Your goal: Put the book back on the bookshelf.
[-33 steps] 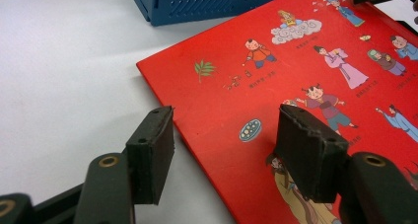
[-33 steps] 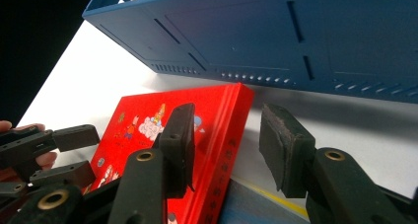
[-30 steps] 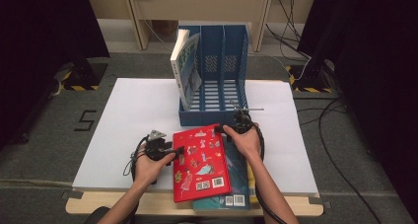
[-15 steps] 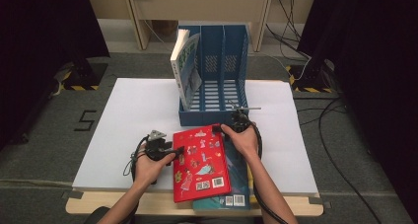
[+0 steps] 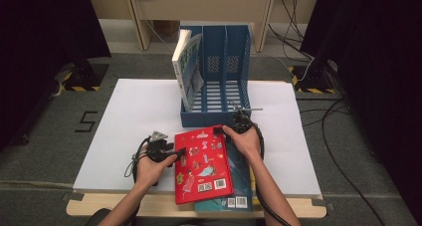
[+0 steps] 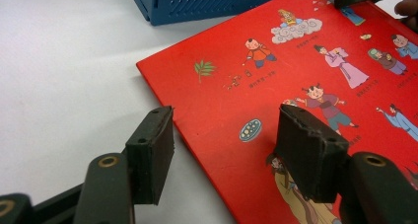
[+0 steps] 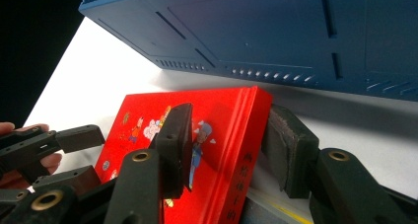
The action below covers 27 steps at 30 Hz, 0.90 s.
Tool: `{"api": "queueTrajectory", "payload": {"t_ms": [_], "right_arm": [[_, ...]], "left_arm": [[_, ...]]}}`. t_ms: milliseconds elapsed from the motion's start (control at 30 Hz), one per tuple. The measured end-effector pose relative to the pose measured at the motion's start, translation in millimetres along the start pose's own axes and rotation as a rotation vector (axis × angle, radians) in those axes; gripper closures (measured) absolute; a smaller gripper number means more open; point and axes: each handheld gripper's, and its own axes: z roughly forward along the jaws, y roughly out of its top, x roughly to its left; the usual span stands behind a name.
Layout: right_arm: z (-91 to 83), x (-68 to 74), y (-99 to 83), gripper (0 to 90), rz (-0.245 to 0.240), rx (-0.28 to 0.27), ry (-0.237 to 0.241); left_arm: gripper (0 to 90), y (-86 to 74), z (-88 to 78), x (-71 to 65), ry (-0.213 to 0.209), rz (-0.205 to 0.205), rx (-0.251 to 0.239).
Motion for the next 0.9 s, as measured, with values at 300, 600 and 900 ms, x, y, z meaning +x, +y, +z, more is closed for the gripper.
{"api": "queueTrajectory", "payload": {"t_ms": [300,600,900], "right_arm": [[4.2,-3.4,7.0,56.4,0.031,0.021,0.016],[6.3,-7.0,10.0,57.2,0.063,0.042,0.042],[8.4,-7.9,10.2,56.7,0.075,0.053,0.058]], "left_arm": [[38.3,0.3,-0.2,-0.1,0.000,0.001,0.003],[37.8,0.5,-0.8,-0.2,-0.001,0.000,0.010],[37.6,0.9,-0.5,0.2,-0.004,0.003,0.011]]}}
